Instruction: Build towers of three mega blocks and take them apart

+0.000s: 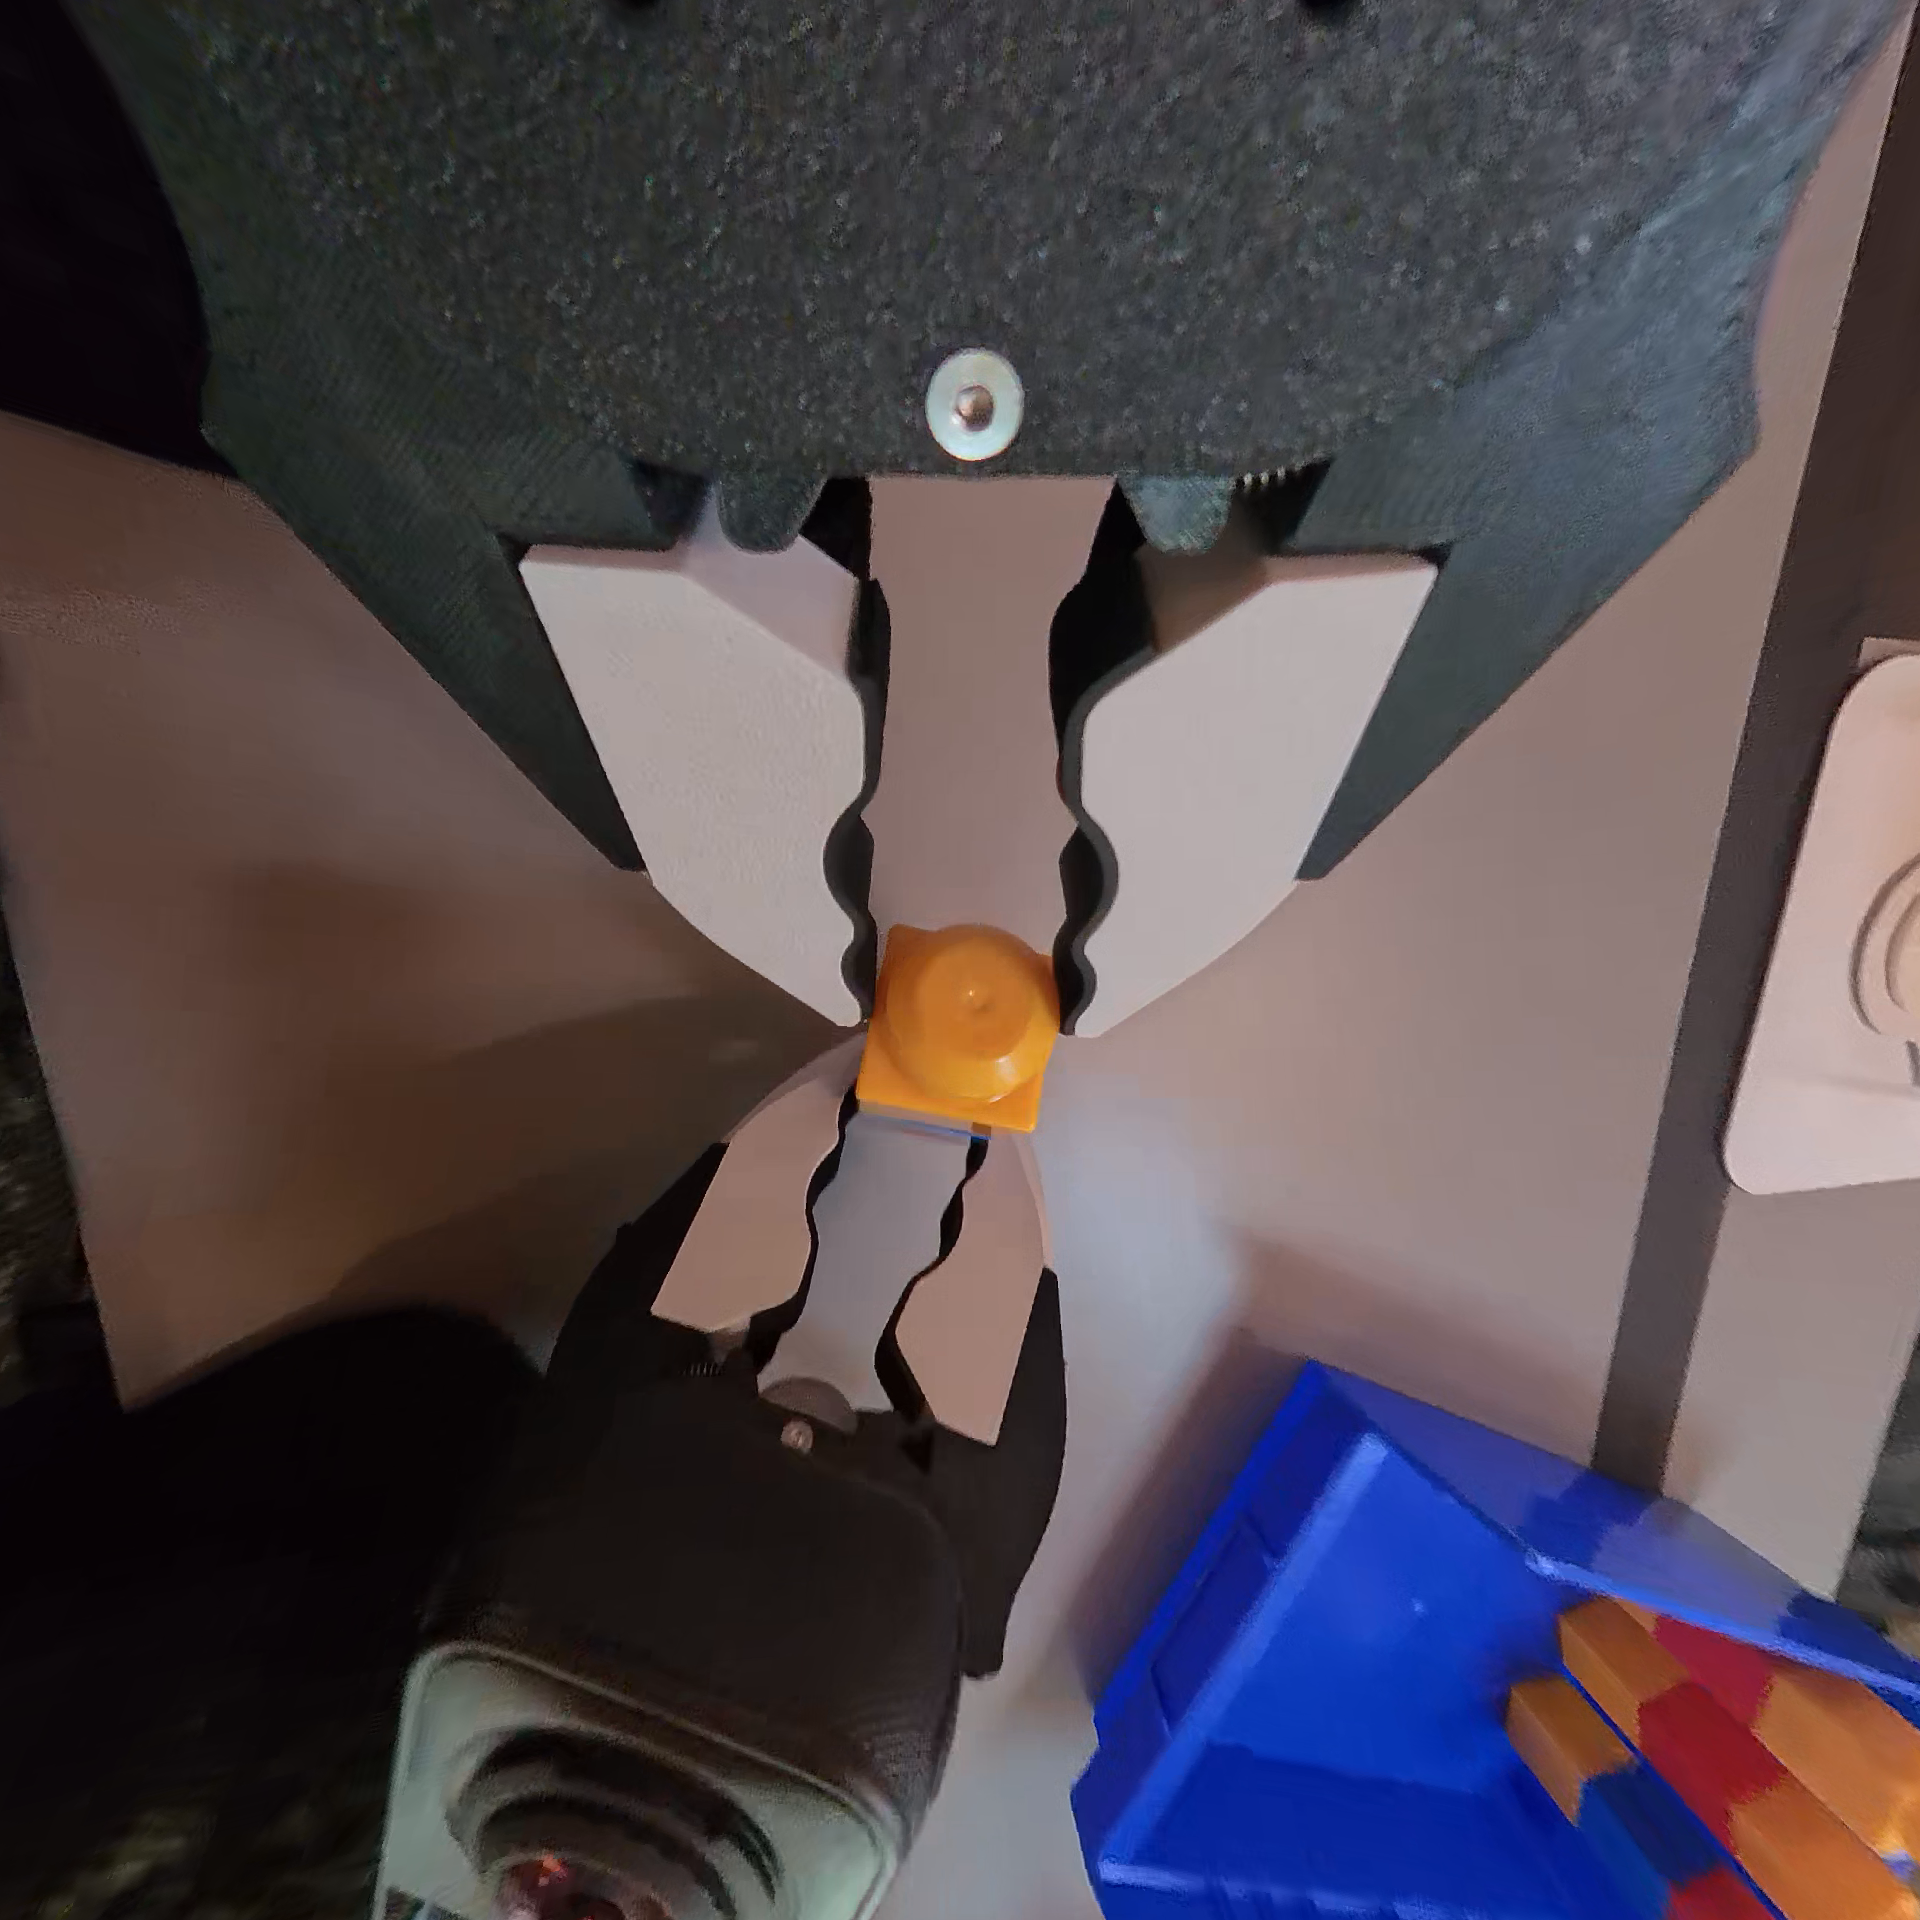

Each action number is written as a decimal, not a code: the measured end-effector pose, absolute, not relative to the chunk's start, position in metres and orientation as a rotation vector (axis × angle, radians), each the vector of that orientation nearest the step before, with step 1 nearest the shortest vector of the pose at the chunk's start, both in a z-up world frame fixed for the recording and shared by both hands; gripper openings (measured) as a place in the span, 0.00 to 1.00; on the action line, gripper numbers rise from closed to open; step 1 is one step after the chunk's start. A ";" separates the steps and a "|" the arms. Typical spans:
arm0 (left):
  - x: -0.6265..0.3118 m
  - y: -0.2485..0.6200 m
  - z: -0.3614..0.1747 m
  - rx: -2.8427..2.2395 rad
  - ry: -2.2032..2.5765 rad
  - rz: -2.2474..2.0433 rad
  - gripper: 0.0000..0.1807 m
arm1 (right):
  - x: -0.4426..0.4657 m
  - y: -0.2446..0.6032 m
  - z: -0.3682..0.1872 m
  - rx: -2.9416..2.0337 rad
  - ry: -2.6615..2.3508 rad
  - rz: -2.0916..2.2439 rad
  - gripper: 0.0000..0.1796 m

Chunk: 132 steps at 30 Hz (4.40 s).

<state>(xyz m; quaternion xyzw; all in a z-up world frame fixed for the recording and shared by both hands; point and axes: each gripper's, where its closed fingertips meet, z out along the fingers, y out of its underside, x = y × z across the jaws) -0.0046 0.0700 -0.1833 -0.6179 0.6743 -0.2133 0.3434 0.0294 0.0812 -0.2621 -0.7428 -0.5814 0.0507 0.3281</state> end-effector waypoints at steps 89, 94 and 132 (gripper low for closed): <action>-0.413 0.290 -0.170 -2.363 0.741 0.186 0.16 | 0.074 0.105 -0.150 -1.705 -0.545 0.747 0.00; -0.446 0.275 -0.216 -2.646 0.963 0.330 0.23 | 0.064 0.103 -0.164 -1.724 -0.614 0.801 0.01; -0.019 0.056 -0.202 -1.688 2.262 -0.145 0.16 | -0.025 0.060 -0.216 -1.730 -1.286 0.530 0.20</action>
